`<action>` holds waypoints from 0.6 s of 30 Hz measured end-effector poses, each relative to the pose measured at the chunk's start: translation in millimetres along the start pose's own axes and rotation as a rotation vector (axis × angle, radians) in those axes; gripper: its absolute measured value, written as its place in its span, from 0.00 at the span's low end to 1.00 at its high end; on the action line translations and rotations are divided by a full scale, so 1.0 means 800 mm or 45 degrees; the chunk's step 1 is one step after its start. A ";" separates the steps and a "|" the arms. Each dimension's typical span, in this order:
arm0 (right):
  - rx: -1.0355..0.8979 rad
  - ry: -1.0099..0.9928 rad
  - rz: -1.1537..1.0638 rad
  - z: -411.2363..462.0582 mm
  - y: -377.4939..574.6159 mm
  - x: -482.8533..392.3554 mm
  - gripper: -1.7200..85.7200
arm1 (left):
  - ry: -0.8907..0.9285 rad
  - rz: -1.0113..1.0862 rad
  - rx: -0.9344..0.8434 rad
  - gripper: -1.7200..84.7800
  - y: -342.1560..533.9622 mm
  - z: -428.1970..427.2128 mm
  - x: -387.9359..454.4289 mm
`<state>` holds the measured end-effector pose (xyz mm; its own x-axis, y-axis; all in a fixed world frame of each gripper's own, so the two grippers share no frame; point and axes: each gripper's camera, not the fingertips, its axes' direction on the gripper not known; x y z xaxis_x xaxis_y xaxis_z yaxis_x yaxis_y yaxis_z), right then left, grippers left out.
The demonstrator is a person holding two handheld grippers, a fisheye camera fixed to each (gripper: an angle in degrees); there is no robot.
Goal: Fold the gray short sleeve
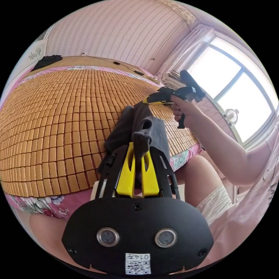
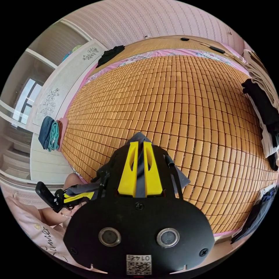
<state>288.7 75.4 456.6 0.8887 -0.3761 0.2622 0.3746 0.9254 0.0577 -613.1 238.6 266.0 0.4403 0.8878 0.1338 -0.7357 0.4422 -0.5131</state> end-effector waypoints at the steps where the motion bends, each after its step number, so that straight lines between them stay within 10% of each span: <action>1: 0.016 0.010 0.016 0.004 -0.008 -0.009 0.05 | -0.008 -0.067 -0.019 0.02 0.002 0.003 -0.018; 18: -0.188 0.294 -0.359 0.038 -0.017 -0.067 0.06 | 0.057 -0.323 -0.148 0.06 0.044 0.022 -0.152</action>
<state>227.8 84.1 470.6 0.7753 -0.6309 0.0312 0.6316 0.7739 -0.0468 -701.7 148.8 246.6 0.6273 0.7427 0.2343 -0.5360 0.6300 -0.5620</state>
